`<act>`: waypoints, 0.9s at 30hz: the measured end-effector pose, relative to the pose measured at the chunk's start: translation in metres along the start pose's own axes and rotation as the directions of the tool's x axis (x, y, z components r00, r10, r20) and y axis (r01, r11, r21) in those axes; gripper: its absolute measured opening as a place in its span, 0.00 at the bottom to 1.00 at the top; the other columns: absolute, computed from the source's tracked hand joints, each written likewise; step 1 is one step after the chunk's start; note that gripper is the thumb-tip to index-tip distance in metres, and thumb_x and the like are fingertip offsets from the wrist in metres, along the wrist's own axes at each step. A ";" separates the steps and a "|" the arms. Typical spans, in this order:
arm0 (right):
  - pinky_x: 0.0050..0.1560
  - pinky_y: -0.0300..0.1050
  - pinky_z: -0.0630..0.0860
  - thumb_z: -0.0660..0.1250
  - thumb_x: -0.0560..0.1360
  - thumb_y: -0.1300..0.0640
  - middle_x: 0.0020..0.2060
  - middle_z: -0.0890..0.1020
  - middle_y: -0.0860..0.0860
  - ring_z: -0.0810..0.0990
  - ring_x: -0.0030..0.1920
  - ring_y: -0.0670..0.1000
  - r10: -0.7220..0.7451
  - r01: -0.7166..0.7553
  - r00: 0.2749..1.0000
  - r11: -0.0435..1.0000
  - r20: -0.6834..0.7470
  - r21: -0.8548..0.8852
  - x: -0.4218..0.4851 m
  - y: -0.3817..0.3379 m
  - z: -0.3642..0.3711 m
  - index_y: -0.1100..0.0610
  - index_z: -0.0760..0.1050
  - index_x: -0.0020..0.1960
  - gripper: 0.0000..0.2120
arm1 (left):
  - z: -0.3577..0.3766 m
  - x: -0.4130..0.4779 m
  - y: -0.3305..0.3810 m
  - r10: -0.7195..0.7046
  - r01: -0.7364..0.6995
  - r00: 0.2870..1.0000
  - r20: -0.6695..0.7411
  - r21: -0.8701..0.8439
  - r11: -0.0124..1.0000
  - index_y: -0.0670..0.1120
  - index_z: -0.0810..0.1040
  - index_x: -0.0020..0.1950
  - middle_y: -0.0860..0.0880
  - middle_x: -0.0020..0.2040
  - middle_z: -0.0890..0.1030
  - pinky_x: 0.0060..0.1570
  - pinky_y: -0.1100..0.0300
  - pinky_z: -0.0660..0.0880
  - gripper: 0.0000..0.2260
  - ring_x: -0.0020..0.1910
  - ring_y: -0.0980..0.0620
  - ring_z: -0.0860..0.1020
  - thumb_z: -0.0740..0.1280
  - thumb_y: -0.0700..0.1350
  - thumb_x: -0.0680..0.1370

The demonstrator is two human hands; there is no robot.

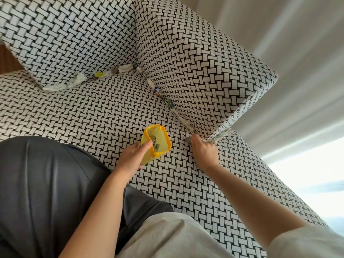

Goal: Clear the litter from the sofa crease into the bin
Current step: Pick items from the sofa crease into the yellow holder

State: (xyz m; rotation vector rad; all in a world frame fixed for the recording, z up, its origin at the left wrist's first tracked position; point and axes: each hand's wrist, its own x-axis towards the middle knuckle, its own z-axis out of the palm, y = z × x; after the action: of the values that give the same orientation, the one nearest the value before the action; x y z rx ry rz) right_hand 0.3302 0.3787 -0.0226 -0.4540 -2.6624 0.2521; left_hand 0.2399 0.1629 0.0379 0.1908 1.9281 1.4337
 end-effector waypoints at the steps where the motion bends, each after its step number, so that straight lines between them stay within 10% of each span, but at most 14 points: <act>1: 0.13 0.32 0.53 0.57 0.78 0.58 0.23 0.75 0.47 0.59 0.17 0.42 -0.008 0.008 1.000 0.999 0.003 -0.038 -0.001 -0.003 0.000 0.59 0.73 0.43 0.09 | 0.000 0.001 0.000 -0.003 0.003 1.000 -0.007 -0.001 1.000 0.53 0.75 0.44 0.52 0.46 0.77 0.39 0.60 0.73 0.17 0.46 0.54 0.75 0.58 0.63 0.66; 9: 0.19 0.36 0.65 0.58 0.76 0.51 0.32 0.80 0.47 0.75 0.24 0.47 0.068 -0.069 0.997 0.995 0.025 0.069 0.000 -0.017 -0.003 0.56 0.77 0.41 0.13 | 0.001 0.002 -0.001 0.019 -0.018 1.000 -0.021 0.035 0.999 0.54 0.74 0.43 0.54 0.45 0.75 0.39 0.60 0.74 0.15 0.45 0.55 0.74 0.58 0.62 0.66; 12: 0.29 0.31 0.65 0.64 0.76 0.59 0.36 0.77 0.46 0.71 0.30 0.42 0.326 -0.318 0.943 0.826 0.066 0.466 -0.005 -0.047 -0.012 0.57 0.78 0.44 0.05 | 0.002 0.001 -0.002 0.041 -0.040 0.999 -0.012 0.056 0.998 0.55 0.73 0.43 0.54 0.45 0.76 0.35 0.62 0.72 0.15 0.44 0.55 0.74 0.57 0.62 0.67; 16: 0.29 0.32 0.65 0.64 0.76 0.61 0.32 0.73 0.47 0.68 0.30 0.42 0.367 -0.269 0.930 0.660 0.012 0.702 -0.010 -0.095 -0.033 0.57 0.77 0.41 0.06 | 0.005 0.002 -0.003 0.073 -0.072 0.997 -0.013 0.082 0.994 0.54 0.75 0.42 0.52 0.44 0.78 0.34 0.63 0.70 0.15 0.44 0.54 0.75 0.57 0.62 0.67; 20: 0.34 0.38 0.71 0.57 0.78 0.52 0.39 0.76 0.50 0.73 0.37 0.44 0.196 -0.152 0.981 0.793 -0.011 0.589 -0.008 -0.107 -0.035 0.60 0.80 0.52 0.16 | 0.007 0.002 -0.003 0.089 -0.086 0.996 -0.019 0.118 0.989 0.54 0.74 0.42 0.53 0.44 0.77 0.36 0.61 0.70 0.15 0.44 0.54 0.75 0.57 0.63 0.67; 27: 0.44 0.44 0.76 0.56 0.76 0.50 0.43 0.78 0.46 0.76 0.44 0.48 0.391 -0.370 0.921 0.875 -0.002 0.313 -0.026 -0.035 -0.034 0.57 0.75 0.51 0.14 | 0.005 0.005 -0.010 0.084 -0.093 0.995 0.054 0.191 0.977 0.51 0.76 0.42 0.48 0.43 0.79 0.43 0.56 0.73 0.26 0.44 0.49 0.76 0.55 0.70 0.62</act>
State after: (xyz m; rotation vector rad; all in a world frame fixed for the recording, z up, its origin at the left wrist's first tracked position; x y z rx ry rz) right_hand 0.3576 0.3403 0.0065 -0.8648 -2.3880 0.7453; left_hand 0.2423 0.1658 0.0267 0.4009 2.0425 1.2849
